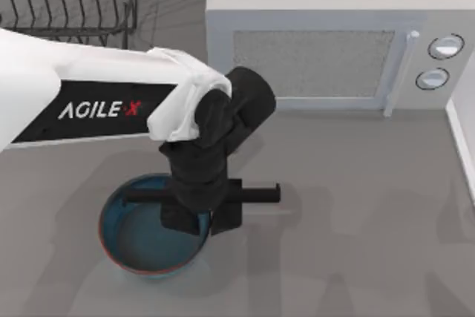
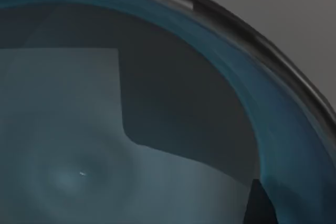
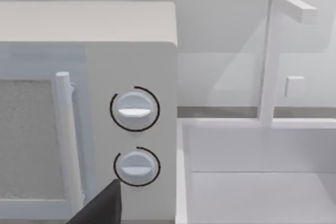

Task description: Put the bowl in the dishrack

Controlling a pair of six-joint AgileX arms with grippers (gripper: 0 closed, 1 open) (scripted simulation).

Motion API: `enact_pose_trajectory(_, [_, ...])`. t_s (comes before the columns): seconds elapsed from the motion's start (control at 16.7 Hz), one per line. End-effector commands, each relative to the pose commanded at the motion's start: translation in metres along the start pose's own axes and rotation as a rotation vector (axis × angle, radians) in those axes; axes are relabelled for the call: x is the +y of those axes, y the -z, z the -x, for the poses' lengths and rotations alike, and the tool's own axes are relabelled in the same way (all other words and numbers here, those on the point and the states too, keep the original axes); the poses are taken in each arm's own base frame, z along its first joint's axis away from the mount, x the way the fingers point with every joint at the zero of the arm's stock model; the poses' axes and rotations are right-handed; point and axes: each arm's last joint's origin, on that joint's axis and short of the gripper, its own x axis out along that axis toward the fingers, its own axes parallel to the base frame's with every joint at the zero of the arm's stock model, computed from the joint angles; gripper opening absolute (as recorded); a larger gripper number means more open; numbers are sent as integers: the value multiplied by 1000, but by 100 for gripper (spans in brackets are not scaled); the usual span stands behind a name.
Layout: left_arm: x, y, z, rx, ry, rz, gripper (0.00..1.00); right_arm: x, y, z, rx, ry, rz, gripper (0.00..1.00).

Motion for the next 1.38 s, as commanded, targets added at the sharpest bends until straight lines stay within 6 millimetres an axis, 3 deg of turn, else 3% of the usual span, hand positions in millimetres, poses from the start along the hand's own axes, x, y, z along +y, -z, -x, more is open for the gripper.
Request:
enact_pose_trajectory(0.18, [-1, -1, 4, -1, 1, 0, 0, 0, 0, 0, 0, 0, 0, 100])
enact_pose_trajectory(0.36, [-9, -8, 27, -1, 1, 1, 0, 0, 0, 0, 0, 0, 0, 100])
enact_pose_trajectory(0.66, [-16, -15, 106, 22, -19, 3, 0, 0, 0, 0, 0, 0, 0, 100])
enact_pose_trajectory(0.9, [-8, -7, 172, 17, -15, 1, 0, 0, 0, 0, 0, 0, 0, 100])
enact_pose_trajectory(1.02, [-2, -2, 193, 4, -3, 0, 0, 0, 0, 0, 0, 0, 0, 100])
enact_pose_trajectory(1.38, [1, -1, 200, -2, 1, 1, 0, 0, 0, 0, 0, 0, 0, 100])
